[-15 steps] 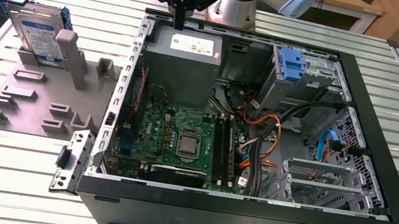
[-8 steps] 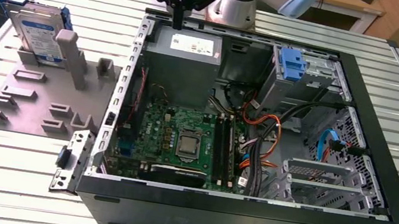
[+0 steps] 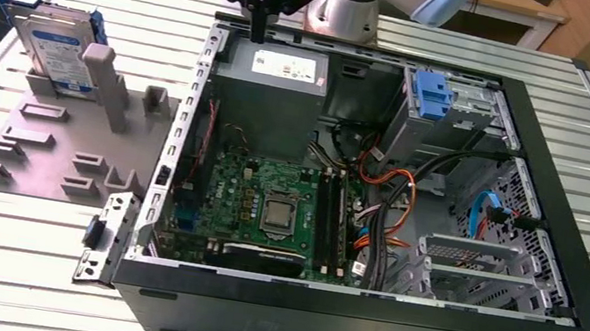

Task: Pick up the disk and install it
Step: 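Reach for the disk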

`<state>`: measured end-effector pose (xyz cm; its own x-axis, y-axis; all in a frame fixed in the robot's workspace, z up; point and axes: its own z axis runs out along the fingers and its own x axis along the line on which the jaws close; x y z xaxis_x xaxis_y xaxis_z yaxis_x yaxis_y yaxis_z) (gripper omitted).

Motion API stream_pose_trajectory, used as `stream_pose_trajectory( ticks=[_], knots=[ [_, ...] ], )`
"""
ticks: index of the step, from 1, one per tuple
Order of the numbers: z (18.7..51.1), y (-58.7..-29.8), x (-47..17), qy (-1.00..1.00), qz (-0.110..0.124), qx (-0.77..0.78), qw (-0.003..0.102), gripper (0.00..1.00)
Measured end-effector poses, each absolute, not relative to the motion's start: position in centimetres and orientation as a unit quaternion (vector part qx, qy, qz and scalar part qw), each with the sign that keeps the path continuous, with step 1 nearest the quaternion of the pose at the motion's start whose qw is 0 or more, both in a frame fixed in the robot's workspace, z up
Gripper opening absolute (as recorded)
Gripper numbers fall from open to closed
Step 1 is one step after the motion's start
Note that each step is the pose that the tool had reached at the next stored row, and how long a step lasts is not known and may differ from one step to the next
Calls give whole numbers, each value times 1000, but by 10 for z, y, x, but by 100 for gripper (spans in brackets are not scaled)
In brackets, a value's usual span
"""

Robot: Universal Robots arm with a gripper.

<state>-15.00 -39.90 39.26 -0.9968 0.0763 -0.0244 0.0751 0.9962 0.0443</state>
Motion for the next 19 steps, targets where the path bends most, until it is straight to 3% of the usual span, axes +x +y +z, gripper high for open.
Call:
stream_pose_trajectory(
  ticks=[19],
  knots=[
    [392, -399, -163, 999, 22, 38, 13, 11]
  ],
)
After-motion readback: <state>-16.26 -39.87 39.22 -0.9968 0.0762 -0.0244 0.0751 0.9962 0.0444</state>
